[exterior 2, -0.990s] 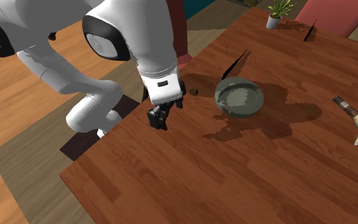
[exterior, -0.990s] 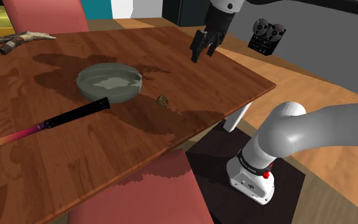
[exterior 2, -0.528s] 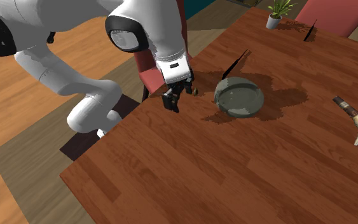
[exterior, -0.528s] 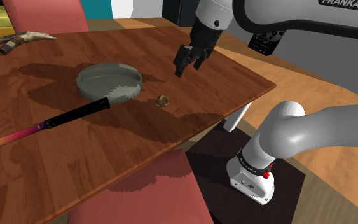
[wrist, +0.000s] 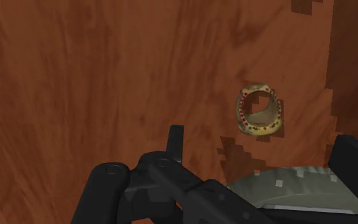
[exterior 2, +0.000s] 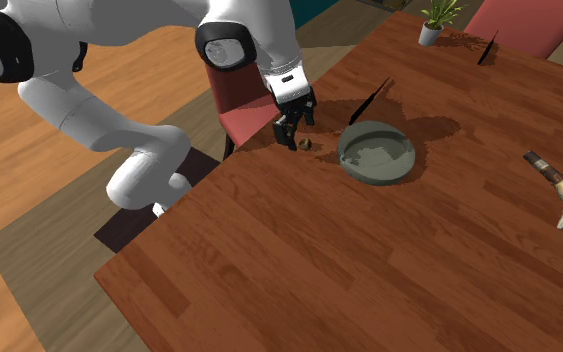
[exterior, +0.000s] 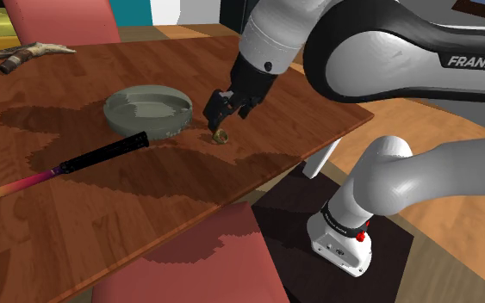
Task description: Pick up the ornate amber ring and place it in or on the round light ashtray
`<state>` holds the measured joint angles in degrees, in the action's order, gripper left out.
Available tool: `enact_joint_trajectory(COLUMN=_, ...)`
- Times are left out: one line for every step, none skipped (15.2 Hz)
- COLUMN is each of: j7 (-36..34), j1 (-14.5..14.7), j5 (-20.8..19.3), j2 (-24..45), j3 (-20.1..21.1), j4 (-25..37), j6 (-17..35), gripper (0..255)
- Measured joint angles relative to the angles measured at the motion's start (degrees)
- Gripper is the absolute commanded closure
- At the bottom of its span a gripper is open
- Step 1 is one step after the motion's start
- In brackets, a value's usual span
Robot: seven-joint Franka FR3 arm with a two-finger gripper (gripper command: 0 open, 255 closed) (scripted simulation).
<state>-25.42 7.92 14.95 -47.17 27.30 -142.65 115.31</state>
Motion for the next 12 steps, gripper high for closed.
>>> enact_joint_trajectory(j7=-0.54, j1=0.06, j5=0.25, j2=0.27, j3=0.66, j4=-0.08, j6=0.68, gripper=0)
enact_joint_trajectory(j7=-0.78, j1=0.07, j5=0.44, j2=0.53, j3=1.09, j4=-0.46, j6=1.49, gripper=0)
enact_joint_trajectory(j7=-0.96, j1=0.05, j5=0.6, j2=0.85, j3=1.49, j4=-0.89, j6=2.34, gripper=0)
enact_joint_trajectory(j7=-1.05, j1=0.03, j5=0.75, j2=1.17, j3=1.84, j4=-1.41, j6=3.23, gripper=0)
enact_joint_trajectory(j7=-1.2, j1=0.02, j5=0.92, j2=1.49, j3=2.25, j4=-1.97, j6=4.15, gripper=0)
enact_joint_trajectory(j7=-1.1, j1=-0.02, j5=1.03, j2=1.78, j3=2.44, j4=-2.63, j6=5.09, gripper=0)
enact_joint_trajectory(j7=-1.16, j1=0.01, j5=1.17, j2=1.95, j3=2.7, j4=-3.2, j6=5.85, gripper=0)
enact_joint_trajectory(j7=-1.19, j1=-0.11, j5=1.22, j2=2.39, j3=2.96, j4=-3.46, j6=6.58, gripper=0)
enact_joint_trajectory(j7=-1.17, j1=-0.17, j5=1.26, j2=2.61, j3=3.08, j4=-3.69, j6=7.02, gripper=0)
enact_joint_trajectory(j7=-1.13, j1=-0.2, j5=1.26, j2=2.69, j3=3.09, j4=-3.77, j6=7.19, gripper=0)
enact_joint_trajectory(j7=-1.11, j1=-0.22, j5=1.26, j2=2.75, j3=3.11, j4=-3.81, j6=7.29, gripper=0)
enact_joint_trajectory(j7=-1.12, j1=-0.24, j5=1.26, j2=2.79, j3=3.13, j4=-3.81, j6=7.36, gripper=0)
